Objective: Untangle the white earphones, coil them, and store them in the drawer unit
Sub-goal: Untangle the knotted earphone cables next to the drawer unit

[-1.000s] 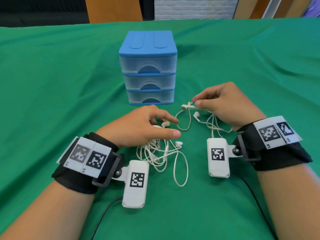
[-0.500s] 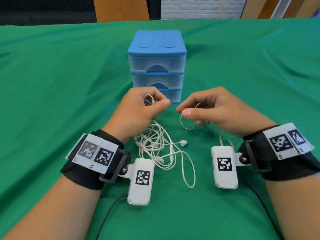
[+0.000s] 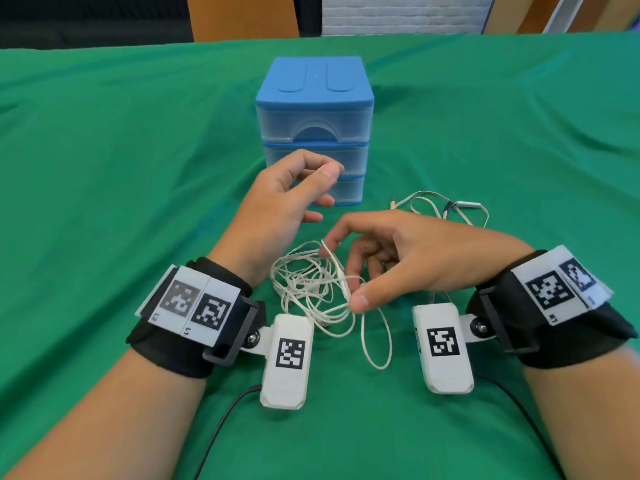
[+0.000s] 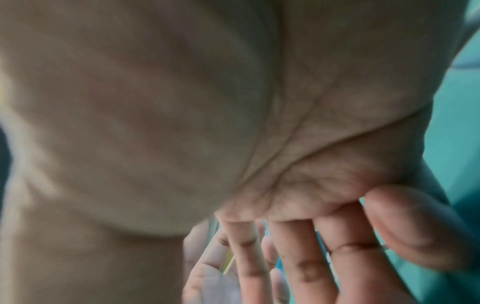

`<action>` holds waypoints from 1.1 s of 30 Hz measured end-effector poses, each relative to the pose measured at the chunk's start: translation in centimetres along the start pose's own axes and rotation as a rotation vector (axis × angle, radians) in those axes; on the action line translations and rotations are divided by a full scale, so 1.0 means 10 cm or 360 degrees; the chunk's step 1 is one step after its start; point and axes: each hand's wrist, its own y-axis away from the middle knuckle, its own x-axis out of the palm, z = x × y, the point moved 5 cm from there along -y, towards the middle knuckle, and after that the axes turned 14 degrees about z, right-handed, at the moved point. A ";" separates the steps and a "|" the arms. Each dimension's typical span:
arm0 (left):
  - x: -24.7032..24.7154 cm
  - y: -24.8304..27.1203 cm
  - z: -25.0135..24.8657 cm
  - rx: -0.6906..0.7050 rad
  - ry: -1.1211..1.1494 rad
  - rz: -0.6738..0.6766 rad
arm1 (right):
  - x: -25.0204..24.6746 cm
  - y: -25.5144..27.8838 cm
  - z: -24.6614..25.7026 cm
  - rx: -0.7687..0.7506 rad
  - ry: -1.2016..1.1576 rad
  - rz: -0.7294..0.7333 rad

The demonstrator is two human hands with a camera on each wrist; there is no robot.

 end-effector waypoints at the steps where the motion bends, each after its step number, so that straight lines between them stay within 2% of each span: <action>1: 0.00 0.00 0.00 0.0003 0.0003 0.0003 | 0.00 0.00 0.00 -0.0011 -0.0031 -0.0018; 4: -0.01 0.00 0.00 0.0010 0.0000 -0.0008 | -0.04 0.02 0.00 -0.0052 -0.0089 -0.0086; 11: -0.04 0.01 0.00 0.0045 0.0013 -0.0064 | 0.03 0.01 0.05 -0.0057 0.0103 0.0114; 15: -0.04 0.00 -0.01 0.0035 0.0014 -0.0053 | 0.00 -0.01 0.01 -0.0052 0.0150 0.0073; 18: -0.02 0.00 -0.02 0.0048 0.0004 -0.0010 | -0.08 -0.01 -0.01 -0.0120 0.0149 -0.0105; 22: 0.02 0.02 -0.03 0.0061 -0.0014 0.0105 | -0.26 0.04 -0.05 -0.0268 0.0045 -0.0471; 29: 0.21 0.06 -0.04 0.0039 -0.0099 0.0541 | -0.48 0.16 -0.09 -0.0560 -0.0303 -0.1045; 31: 0.18 0.05 -0.03 0.0026 -0.0157 0.0468 | -0.53 0.20 -0.13 -0.0584 -0.0392 -0.1168; 33: 0.10 0.02 -0.03 0.0047 -0.0187 0.0283 | -0.57 0.23 -0.16 -0.0597 -0.0442 -0.1251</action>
